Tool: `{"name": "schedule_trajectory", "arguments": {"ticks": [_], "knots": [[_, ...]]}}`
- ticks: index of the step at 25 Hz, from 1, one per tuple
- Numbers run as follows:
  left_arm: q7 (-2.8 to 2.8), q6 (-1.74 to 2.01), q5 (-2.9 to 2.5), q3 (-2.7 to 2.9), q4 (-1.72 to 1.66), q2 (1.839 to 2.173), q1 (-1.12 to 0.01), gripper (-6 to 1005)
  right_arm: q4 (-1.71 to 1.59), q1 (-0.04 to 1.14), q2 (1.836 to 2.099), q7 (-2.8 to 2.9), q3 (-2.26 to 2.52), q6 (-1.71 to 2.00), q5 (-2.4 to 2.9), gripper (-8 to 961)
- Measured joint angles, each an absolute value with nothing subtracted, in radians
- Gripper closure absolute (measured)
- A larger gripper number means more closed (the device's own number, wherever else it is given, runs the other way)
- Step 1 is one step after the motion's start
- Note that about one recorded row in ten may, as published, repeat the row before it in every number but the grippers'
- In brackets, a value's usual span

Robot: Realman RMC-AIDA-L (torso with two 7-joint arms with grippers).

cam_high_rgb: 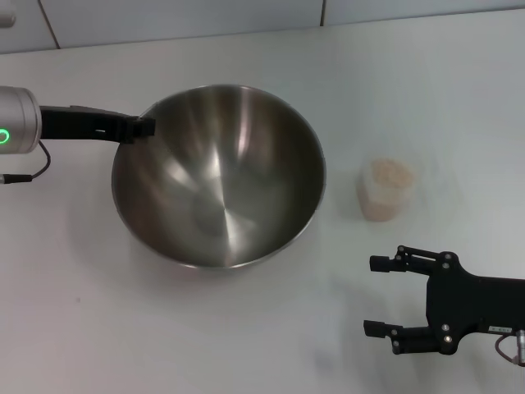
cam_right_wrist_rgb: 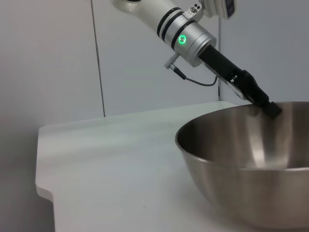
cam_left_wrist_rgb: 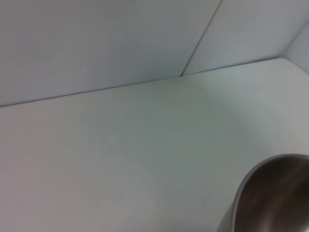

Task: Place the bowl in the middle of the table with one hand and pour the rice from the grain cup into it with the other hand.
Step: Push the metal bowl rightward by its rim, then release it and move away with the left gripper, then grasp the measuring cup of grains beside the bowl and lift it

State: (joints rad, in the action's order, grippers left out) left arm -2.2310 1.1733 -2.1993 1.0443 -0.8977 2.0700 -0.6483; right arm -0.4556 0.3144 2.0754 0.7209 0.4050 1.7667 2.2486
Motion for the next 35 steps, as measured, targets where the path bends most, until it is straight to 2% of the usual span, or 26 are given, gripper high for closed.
{"name": "schedule_trajectory", "arguments": {"ticks": [8,13,15,16,17,20,21,23,28,32,35], "knots": [[-2.176,1.171,-2.154,1.054,-0.891,2.071,-0.639,905,-0.455,0.313,2.075,0.721,0.405,1.765,2.249,129],[-2.038,1.224,-2.028,1.065,-0.958,2.069,-0.588,894,-0.454,0.312,2.075,0.721,0.405,1.762,2.249,129],[-2.001,1.265,-2.015,1.083,-1.035,2.068,-0.552,808,-0.454,0.311,2.075,0.721,0.401,1.762,2.248,129],[-1.955,1.304,-2.013,1.125,-1.149,2.067,-0.492,765,-0.452,0.308,2.075,0.721,0.394,1.762,2.244,129],[-1.955,1.304,-2.013,1.125,-1.149,2.067,-0.492,722,-0.452,0.308,2.075,0.721,0.394,1.762,2.244,130],[-1.876,1.359,-2.012,1.18,-1.318,2.064,-0.379,600,-0.448,0.299,2.075,0.721,0.363,1.762,2.238,130],[-1.833,1.402,-2.003,1.187,-1.409,2.064,-0.306,561,-0.443,0.289,2.075,0.721,0.318,1.758,2.237,130],[-1.833,1.402,-2.003,1.187,-1.409,2.064,-0.306,482,-0.438,0.283,2.076,0.721,0.282,1.755,2.237,129],[-1.689,1.496,-1.87,1.159,-1.473,2.063,-0.156,330,-0.387,0.259,2.077,0.689,0.05,1.707,2.236,130],[-1.629,1.517,-1.818,1.129,-1.431,2.063,-0.122,178,-0.339,0.247,2.079,0.627,-0.097,1.639,2.236,130],[-1.613,1.544,-1.813,1.11,-1.388,2.063,-0.128,179,-0.289,0.246,2.08,0.58,-0.202,1.559,2.236,129]]}}
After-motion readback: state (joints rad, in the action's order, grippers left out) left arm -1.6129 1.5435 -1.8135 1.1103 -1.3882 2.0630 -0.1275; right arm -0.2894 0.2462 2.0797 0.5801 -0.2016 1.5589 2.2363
